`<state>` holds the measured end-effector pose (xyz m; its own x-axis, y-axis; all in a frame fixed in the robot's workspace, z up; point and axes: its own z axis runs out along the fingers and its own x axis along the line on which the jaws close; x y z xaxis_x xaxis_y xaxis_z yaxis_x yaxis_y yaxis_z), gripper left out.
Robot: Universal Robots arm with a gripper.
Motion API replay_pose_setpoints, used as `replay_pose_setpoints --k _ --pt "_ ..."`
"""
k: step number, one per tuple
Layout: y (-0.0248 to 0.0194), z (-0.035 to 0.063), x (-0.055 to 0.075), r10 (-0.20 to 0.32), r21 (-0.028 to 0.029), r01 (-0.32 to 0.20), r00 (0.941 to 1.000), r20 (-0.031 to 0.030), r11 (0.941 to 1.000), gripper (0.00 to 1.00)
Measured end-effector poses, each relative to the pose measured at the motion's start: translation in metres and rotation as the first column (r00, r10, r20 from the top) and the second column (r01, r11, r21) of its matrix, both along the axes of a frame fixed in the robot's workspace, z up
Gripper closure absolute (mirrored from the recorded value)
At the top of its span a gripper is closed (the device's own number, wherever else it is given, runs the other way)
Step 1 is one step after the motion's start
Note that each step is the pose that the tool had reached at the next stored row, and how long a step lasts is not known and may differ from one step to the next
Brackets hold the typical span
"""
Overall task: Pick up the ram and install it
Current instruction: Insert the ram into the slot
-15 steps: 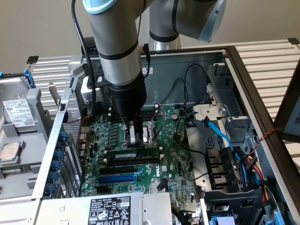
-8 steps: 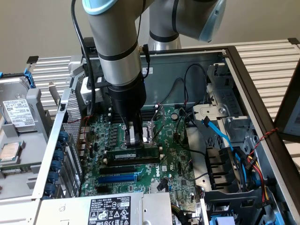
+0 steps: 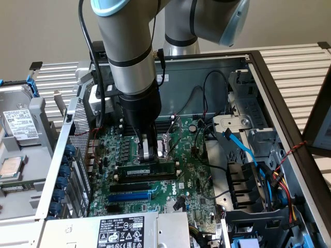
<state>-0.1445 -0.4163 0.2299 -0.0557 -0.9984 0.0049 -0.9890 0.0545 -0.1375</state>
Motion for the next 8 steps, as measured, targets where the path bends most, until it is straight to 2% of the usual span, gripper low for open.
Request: replay_pose_setpoints --k 5,8 --pt "-0.0001 -0.0007 -0.0001 0.000 -0.0002 0.000 1.0000 0.0043 1.0000 0.88" --pt "0.0000 -0.0008 0.0000 0.000 -0.0001 0.000 1.0000 0.0047 1.0000 0.88"
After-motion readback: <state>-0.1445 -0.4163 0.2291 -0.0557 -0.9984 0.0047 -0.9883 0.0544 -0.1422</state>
